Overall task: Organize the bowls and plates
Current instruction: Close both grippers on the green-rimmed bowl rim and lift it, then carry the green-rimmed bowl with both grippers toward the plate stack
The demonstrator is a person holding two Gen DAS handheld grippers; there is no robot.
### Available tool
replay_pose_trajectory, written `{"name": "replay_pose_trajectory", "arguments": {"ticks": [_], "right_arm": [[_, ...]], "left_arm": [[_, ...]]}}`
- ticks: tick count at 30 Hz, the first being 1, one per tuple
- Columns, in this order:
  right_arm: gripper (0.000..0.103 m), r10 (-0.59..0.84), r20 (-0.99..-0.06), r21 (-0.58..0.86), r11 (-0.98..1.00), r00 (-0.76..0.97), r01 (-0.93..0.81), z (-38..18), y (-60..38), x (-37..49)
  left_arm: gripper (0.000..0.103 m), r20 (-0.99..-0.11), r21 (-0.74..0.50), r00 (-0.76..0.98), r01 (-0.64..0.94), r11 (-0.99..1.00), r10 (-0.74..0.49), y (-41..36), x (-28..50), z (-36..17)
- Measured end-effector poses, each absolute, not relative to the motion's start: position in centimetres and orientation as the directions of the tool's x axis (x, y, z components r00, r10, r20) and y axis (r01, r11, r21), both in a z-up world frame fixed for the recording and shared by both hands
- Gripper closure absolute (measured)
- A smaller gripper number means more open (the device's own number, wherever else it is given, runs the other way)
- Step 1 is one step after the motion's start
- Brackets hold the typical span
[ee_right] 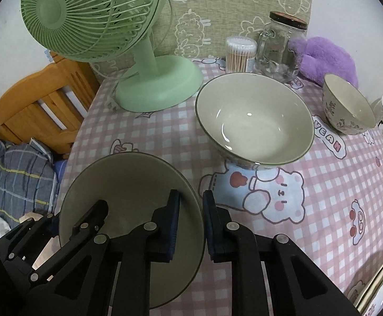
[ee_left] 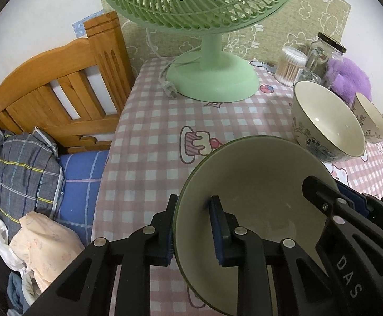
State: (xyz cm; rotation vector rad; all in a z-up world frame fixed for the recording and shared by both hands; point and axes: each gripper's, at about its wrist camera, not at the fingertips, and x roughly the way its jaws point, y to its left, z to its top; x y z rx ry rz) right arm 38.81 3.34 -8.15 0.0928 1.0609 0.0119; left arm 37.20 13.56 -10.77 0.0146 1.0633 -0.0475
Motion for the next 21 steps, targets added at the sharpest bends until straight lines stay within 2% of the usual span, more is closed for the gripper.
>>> {"name": "replay_pose_trajectory", "arguments": {"ticks": [21], "right_arm": [[0.082, -0.01, -0.877, 0.057, 0.99, 0.48, 0.126, -5.2, 0.8, 29.0]], "left_arm": [[0.082, -0.87, -0.021, 0.484, 0.149, 0.989, -0.092, 11.3, 28.6, -8.0]]}}
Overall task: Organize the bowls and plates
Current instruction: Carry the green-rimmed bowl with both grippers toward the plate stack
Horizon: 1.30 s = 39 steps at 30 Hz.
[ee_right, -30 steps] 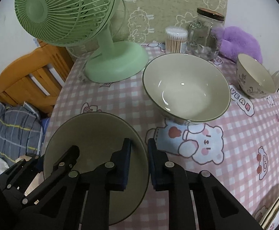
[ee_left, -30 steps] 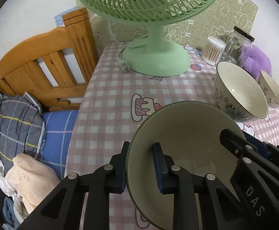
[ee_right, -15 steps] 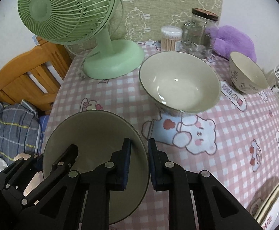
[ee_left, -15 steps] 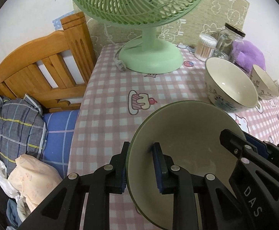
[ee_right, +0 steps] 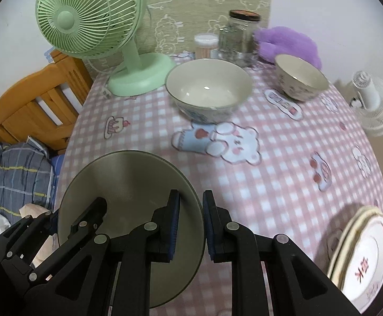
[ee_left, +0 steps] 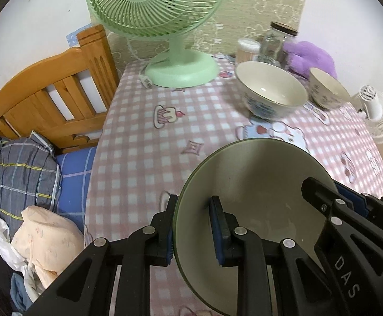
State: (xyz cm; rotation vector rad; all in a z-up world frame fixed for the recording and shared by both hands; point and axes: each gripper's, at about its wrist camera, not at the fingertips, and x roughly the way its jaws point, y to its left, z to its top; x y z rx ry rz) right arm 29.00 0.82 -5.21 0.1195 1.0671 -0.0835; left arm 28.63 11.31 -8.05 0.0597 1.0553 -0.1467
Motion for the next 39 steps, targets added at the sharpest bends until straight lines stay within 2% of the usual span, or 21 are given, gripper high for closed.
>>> {"name": "replay_pose_trajectory", "arguments": {"ticks": [14, 39], "right_arm": [[0.082, 0.003, -0.881, 0.071, 0.99, 0.473, 0.125, -4.0, -3.6, 22.8], [0.082, 0.109, -0.923, 0.114, 0.993, 0.369, -0.009, -7.5, -11.5, 16.8]], "left_arm": [[0.082, -0.874, -0.022, 0.477, 0.142, 0.99, -0.087, 7.4, 22.4, -6.9], [0.082, -0.922, 0.006, 0.388, 0.002, 1.0, 0.005, -0.5, 15.4, -9.9]]}}
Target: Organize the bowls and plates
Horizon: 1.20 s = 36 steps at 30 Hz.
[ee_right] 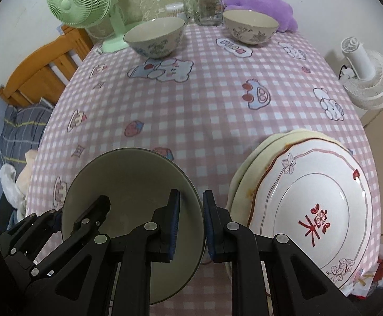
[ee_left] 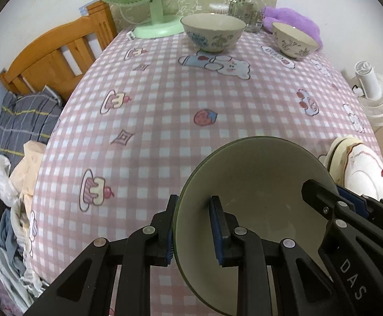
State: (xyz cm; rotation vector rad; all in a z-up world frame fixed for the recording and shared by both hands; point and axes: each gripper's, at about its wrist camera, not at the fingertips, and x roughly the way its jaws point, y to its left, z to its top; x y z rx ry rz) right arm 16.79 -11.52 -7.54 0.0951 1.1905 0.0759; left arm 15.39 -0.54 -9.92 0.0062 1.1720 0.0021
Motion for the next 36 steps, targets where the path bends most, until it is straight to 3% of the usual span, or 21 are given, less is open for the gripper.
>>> {"name": "replay_pose_trajectory", "arguments": {"ticks": [7, 15, 17, 23, 29, 31, 36], "right_arm": [[0.082, 0.121, -0.914, 0.113, 0.993, 0.386, -0.044, -8.0, -11.6, 16.7], [0.082, 0.179, -0.911, 0.158, 0.984, 0.372, -0.086, -8.2, -12.1, 16.7], [0.079, 0.174, -0.911, 0.148, 0.984, 0.373, -0.098, -8.1, -12.1, 16.6], [0.062, 0.164, -0.919, 0.158, 0.986, 0.359, -0.047, -7.6, -12.8, 16.2], [0.058, 0.128, -0.895, 0.134, 0.991, 0.427, -0.017, -5.1, -12.4, 16.1], [0.045, 0.105, -0.885, 0.116, 0.993, 0.454, -0.002, -4.1, -12.2, 16.1], [0.044, 0.052, -0.85, 0.069, 0.998, 0.525, 0.012, -1.5, -11.1, 16.4]], "left_arm": [[0.081, -0.908, 0.035, 0.417, -0.03, 0.999, 0.045, -1.0, 15.0, -10.0], [0.061, -0.9, 0.019, 0.433, -0.065, 0.998, 0.045, -0.6, 14.3, -9.7], [0.049, -0.898, 0.023, 0.437, -0.076, 0.997, 0.054, -0.4, 14.0, -9.5], [0.034, -0.889, 0.008, 0.455, -0.089, 0.996, 0.048, 0.9, 13.7, -8.2], [0.022, -0.878, -0.009, 0.479, -0.029, 1.0, 0.006, 1.6, 14.2, -6.5], [0.018, -0.87, -0.012, 0.493, -0.003, 1.0, -0.009, 1.8, 14.4, -5.7], [0.014, -0.848, -0.032, 0.528, 0.04, 0.999, -0.048, 2.3, 15.4, -3.6]]}}
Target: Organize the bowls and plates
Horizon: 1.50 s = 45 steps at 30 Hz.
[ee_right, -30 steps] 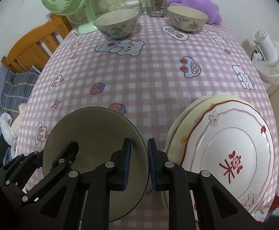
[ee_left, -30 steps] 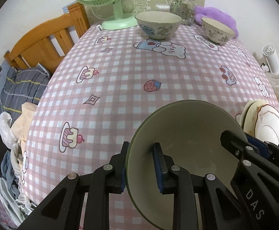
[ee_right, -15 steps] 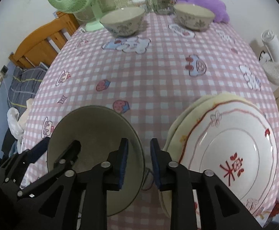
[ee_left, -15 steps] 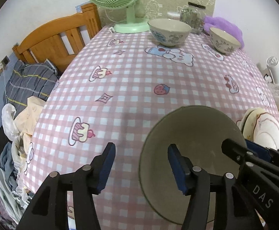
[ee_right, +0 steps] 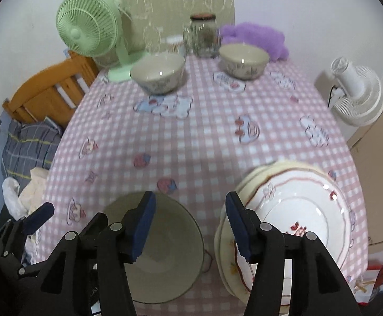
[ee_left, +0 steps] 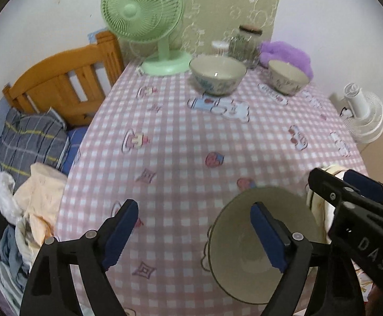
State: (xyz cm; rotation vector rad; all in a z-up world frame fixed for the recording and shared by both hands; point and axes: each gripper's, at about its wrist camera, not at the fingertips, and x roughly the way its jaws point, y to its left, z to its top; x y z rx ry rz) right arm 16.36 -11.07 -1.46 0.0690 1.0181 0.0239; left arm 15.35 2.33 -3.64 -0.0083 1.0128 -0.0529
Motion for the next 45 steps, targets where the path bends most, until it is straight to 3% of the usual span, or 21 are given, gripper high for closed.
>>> {"name": "replay_pose_trajectory", "arguments": {"ticks": [14, 34, 45], "right_arm": [[0.044, 0.04, -0.796, 0.045, 0.999, 0.603, -0.007, 2.3, -10.6, 20.3], [0.044, 0.18, -0.769, 0.094, 0.981, 0.613, -0.171, 1.4, -12.7, 35.2], [0.044, 0.223, -0.786, 0.126, 0.971, 0.576, -0.203, -1.7, -11.4, 42.2]], "left_arm": [[0.014, -0.804, -0.056, 0.59, 0.043, 0.998, -0.07, 2.5, 19.5, 0.0], [0.017, -0.785, -0.011, 0.613, -0.153, 0.988, 0.086, 0.0, 32.4, -0.8], [0.03, -0.8, 0.021, 0.592, -0.143, 0.99, 0.102, -0.4, 38.7, -3.5]]}}
